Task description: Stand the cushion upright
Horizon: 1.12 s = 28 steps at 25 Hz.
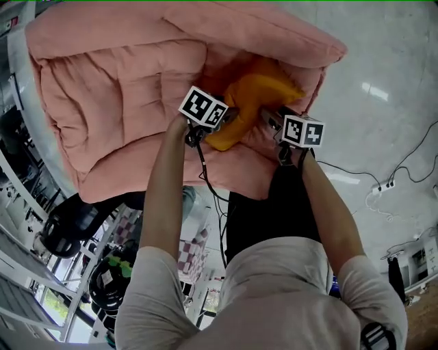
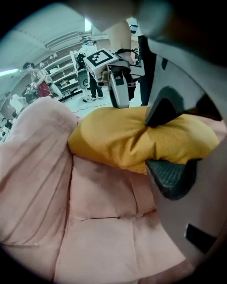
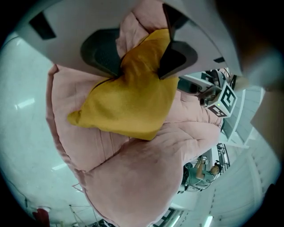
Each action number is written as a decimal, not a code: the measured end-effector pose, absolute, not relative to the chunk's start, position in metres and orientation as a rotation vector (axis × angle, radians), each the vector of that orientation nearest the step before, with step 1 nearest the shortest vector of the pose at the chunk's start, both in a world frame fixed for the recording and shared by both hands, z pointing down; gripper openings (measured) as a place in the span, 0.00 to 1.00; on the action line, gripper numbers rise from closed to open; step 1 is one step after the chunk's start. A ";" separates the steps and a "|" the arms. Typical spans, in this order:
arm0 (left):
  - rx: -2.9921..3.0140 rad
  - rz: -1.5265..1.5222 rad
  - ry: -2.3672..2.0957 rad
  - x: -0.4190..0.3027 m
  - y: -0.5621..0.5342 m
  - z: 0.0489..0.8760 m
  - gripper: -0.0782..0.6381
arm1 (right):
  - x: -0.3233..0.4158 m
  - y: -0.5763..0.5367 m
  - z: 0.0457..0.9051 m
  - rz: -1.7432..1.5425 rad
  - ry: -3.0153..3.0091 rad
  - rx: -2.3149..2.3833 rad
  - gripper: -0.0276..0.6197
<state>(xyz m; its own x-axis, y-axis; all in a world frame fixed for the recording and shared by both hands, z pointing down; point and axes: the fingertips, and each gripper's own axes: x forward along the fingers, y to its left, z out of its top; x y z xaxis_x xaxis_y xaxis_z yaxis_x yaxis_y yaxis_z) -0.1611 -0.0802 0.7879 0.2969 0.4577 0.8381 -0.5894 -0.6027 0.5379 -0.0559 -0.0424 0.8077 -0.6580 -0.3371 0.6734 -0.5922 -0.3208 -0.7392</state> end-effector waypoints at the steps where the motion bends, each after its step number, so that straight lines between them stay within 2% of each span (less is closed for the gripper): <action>1: 1.671 1.479 -0.126 -0.161 -0.078 0.784 0.47 | -0.055 -0.040 0.805 2.088 -1.711 1.193 0.48; 8: 1.713 1.500 -0.162 -0.160 -0.072 0.753 0.46 | -0.054 -0.035 0.774 2.003 -1.755 1.214 0.47; 16: 1.878 1.452 -0.247 -0.170 -0.066 0.698 0.46 | -0.063 -0.039 0.712 1.764 -1.950 1.287 0.46; 23: 1.980 1.321 -0.425 -0.189 -0.062 0.667 0.46 | -0.078 -0.052 0.668 1.496 -2.132 1.284 0.45; 28: 2.016 1.097 -0.610 -0.200 -0.061 0.646 0.45 | -0.089 -0.072 0.634 1.264 -2.248 1.265 0.44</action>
<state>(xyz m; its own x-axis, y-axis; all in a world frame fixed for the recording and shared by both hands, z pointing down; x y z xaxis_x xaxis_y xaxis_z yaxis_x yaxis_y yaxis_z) -0.2002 -0.0610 0.6457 0.5195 -0.0550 0.8527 -0.6957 -0.6066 0.3847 -0.0892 -0.0716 0.6344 -0.5830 -0.5599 0.5887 -0.7940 0.2388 -0.5591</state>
